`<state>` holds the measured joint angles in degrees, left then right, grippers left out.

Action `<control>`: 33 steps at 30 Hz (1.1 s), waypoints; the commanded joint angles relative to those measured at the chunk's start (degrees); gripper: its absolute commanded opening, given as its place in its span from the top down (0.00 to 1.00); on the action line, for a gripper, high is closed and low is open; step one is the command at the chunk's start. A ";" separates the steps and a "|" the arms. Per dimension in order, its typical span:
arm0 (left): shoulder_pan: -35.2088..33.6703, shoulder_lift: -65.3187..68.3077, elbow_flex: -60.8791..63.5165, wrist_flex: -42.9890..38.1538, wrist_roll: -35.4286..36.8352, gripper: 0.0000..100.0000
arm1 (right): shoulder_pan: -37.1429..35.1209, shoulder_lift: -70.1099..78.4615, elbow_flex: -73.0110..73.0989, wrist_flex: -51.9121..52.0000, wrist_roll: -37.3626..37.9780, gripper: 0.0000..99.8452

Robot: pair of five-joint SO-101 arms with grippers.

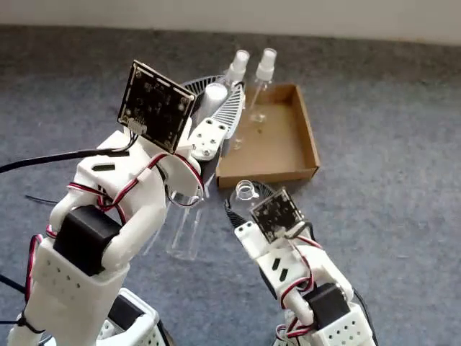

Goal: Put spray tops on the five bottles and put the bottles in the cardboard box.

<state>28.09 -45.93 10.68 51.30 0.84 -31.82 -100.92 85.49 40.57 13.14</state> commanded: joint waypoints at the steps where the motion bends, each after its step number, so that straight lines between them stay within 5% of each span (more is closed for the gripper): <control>1: 4.35 -0.84 -2.86 -2.29 0.62 1.00 | -0.40 -4.97 0.92 -1.45 -0.62 1.00; 14: 6.46 9.27 -4.00 -11.34 0.62 1.00 | -0.75 -4.53 1.45 -1.54 -0.62 1.00; 33: 6.11 8.84 7.25 -11.69 4.84 1.00 | -0.40 -4.53 1.63 -1.54 -0.62 1.00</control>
<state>33.71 -35.03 15.25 40.75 5.05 -32.18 -104.70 87.78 40.48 13.05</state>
